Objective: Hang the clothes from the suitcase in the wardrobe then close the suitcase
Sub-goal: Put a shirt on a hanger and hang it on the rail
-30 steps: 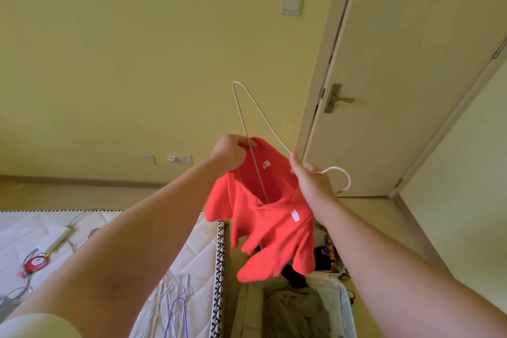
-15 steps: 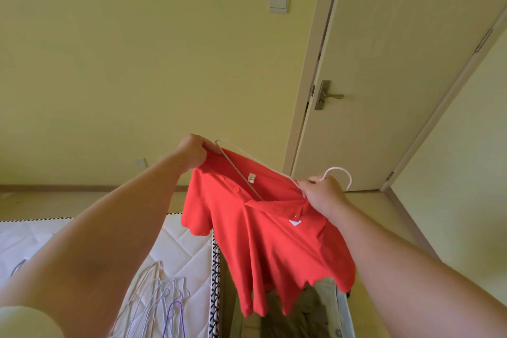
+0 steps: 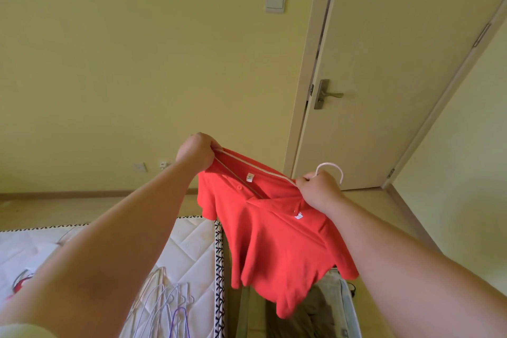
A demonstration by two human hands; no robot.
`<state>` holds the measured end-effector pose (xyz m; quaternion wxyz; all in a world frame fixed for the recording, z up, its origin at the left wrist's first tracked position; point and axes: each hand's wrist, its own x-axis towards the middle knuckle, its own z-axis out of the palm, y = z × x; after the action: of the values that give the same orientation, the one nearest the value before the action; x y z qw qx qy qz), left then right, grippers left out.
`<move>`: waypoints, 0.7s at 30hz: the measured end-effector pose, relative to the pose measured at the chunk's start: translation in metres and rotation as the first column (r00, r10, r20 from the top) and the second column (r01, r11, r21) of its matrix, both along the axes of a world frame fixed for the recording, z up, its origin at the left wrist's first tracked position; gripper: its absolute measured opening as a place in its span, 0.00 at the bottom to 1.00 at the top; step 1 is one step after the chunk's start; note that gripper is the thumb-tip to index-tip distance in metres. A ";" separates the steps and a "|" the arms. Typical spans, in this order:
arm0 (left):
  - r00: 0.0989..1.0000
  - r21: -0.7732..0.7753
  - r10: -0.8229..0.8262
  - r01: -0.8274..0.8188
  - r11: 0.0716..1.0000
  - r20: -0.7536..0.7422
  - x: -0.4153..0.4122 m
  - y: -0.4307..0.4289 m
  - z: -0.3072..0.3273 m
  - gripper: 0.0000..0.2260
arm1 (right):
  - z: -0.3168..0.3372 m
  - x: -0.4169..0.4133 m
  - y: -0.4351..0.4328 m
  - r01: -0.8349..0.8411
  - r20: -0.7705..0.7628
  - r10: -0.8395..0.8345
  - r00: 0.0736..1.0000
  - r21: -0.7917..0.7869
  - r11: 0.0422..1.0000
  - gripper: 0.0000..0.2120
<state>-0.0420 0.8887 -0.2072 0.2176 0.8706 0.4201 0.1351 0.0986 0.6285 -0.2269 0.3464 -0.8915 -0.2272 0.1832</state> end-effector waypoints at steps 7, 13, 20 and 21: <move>1.000 0.084 -0.021 0.021 0.996 -0.006 0.002 -0.003 -0.007 0.32 | -0.018 0.002 -0.001 0.009 0.060 -0.004 0.998 -0.085 0.996 0.19; 0.952 0.122 -0.285 0.298 0.947 -0.109 0.038 -0.047 -0.011 0.23 | -0.006 0.001 0.024 -0.012 0.146 0.007 0.989 0.036 0.999 0.24; 0.860 0.313 -0.367 0.479 0.820 -0.354 0.052 -0.058 -0.022 0.10 | 0.011 0.002 0.031 -0.120 0.276 0.108 0.955 0.026 0.992 0.21; 0.865 0.320 -0.344 0.463 0.826 -0.364 0.052 -0.055 -0.024 0.10 | 0.012 0.002 0.030 -0.151 0.303 0.145 0.942 -0.005 0.989 0.21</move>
<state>0.0103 0.8335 -0.2311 -0.0039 0.9758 0.2152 0.0381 0.1002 0.6583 -0.2145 0.3008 -0.8862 -0.3457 0.0680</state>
